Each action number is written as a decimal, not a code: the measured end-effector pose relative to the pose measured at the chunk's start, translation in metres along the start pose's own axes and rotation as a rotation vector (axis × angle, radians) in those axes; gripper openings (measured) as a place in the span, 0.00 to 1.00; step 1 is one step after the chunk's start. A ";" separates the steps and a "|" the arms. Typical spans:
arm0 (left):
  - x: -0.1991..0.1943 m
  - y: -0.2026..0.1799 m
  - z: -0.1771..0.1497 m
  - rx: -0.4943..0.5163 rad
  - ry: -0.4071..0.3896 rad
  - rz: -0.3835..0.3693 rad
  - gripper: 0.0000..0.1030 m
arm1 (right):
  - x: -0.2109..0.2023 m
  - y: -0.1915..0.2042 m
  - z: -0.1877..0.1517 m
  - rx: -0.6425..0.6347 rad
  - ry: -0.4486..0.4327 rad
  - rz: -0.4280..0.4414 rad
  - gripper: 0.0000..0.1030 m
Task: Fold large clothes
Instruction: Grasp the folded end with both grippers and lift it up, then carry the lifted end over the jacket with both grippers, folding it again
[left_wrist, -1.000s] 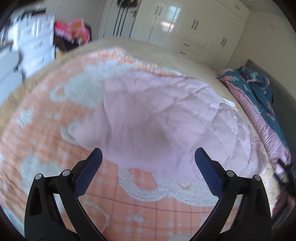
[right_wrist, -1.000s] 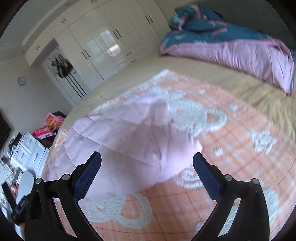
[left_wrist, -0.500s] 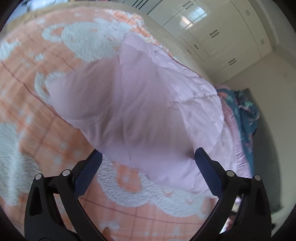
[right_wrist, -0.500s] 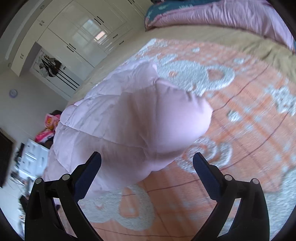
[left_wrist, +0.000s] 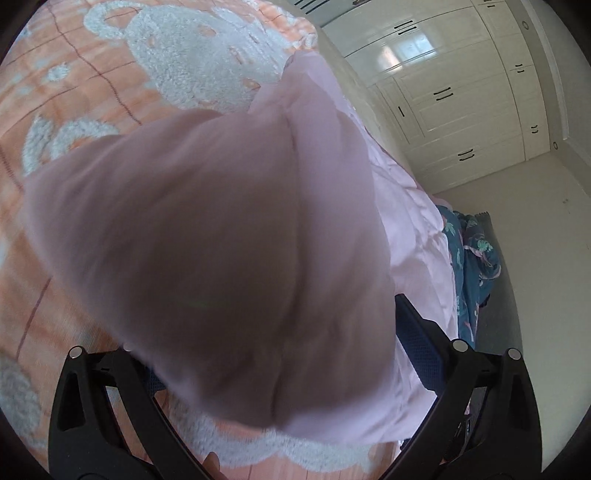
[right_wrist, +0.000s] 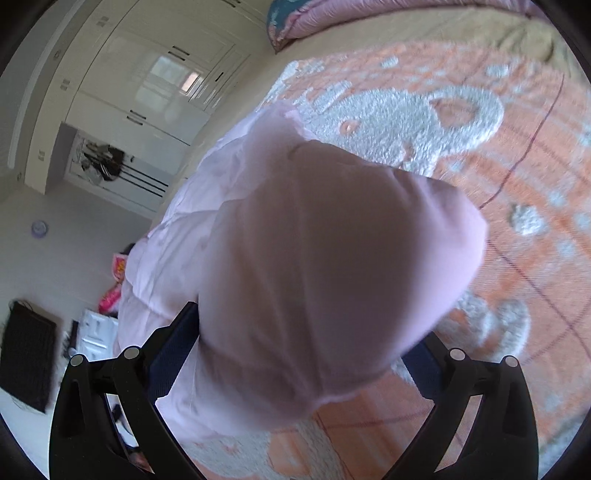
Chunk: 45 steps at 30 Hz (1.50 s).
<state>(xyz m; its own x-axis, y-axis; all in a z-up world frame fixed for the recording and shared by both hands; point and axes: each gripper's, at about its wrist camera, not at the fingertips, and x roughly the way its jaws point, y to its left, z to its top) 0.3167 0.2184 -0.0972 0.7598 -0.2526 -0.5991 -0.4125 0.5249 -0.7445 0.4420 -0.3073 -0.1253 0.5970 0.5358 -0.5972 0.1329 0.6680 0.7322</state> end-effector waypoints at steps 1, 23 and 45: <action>0.002 0.000 0.000 0.003 -0.005 0.000 0.92 | 0.004 -0.001 0.002 0.006 0.008 0.007 0.96; -0.001 -0.048 0.005 0.259 -0.114 0.059 0.39 | 0.000 0.066 -0.001 -0.394 -0.098 -0.006 0.36; -0.076 -0.082 -0.039 0.403 -0.219 0.081 0.33 | -0.104 0.135 -0.056 -0.802 -0.244 0.100 0.31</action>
<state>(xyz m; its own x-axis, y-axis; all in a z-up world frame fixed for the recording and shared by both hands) 0.2729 0.1632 -0.0019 0.8394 -0.0432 -0.5418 -0.2794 0.8208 -0.4983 0.3536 -0.2432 0.0172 0.7427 0.5467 -0.3866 -0.4765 0.8372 0.2684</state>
